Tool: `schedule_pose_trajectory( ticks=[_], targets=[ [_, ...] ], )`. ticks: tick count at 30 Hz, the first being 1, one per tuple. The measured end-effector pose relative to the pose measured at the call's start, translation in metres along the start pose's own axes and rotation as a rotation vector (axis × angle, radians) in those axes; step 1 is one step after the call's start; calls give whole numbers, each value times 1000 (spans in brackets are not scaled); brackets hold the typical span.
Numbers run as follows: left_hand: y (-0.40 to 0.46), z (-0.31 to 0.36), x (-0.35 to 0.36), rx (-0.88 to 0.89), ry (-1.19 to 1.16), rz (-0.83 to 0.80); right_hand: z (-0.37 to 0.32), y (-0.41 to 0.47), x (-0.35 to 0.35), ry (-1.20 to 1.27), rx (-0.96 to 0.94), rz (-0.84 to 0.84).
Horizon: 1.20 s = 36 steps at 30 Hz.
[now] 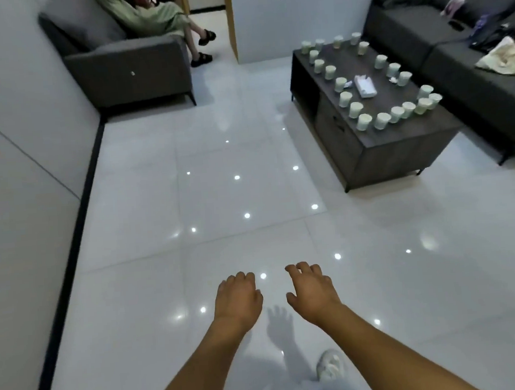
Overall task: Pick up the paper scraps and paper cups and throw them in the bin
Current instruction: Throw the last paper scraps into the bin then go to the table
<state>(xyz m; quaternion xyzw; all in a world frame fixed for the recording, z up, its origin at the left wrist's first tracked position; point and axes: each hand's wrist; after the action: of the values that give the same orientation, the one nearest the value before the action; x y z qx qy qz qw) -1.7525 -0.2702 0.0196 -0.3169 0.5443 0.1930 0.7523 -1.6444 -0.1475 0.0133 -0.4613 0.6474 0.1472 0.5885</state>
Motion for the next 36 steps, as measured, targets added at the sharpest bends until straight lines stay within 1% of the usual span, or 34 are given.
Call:
schedule_pose_trajectory(
  ticks=[6, 10, 14, 18, 23, 29, 32, 36],
  targets=[
    [75, 155, 1, 131, -34, 24, 139, 15, -49, 85, 139, 61],
    [112, 229, 0, 212, -39, 11, 214, 19, -77, 136, 236, 92],
    [150, 280, -1, 272, -25, -11, 273, 30, -103, 171, 310, 126],
    [201, 332, 0, 342, -9, -50, 330, 49, -126, 213, 396, 198],
    [281, 398, 2, 408, 12, -79, 400, 98, -159, 233, 460, 186],
    [391, 464, -11, 414, -23, -79, 472, 183, -217, 258, 478, 199],
    [440, 492, -20, 401, -53, -67, 501, 224, -246, 281, 467, 235],
    [491, 530, -25, 358, -73, -78, 542, 266, -274, 295, 452, 230]
  ],
)
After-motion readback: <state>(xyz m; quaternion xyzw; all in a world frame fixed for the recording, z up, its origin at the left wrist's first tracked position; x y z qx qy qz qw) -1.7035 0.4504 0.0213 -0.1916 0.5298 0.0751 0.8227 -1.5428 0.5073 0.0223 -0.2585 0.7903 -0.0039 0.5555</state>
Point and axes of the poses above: each hand's wrist, its own y-axis towards the middle knuckle, its own x-axis out of the palm, z = x × y, and after that the axes turned 5 degrees about z, right-handed
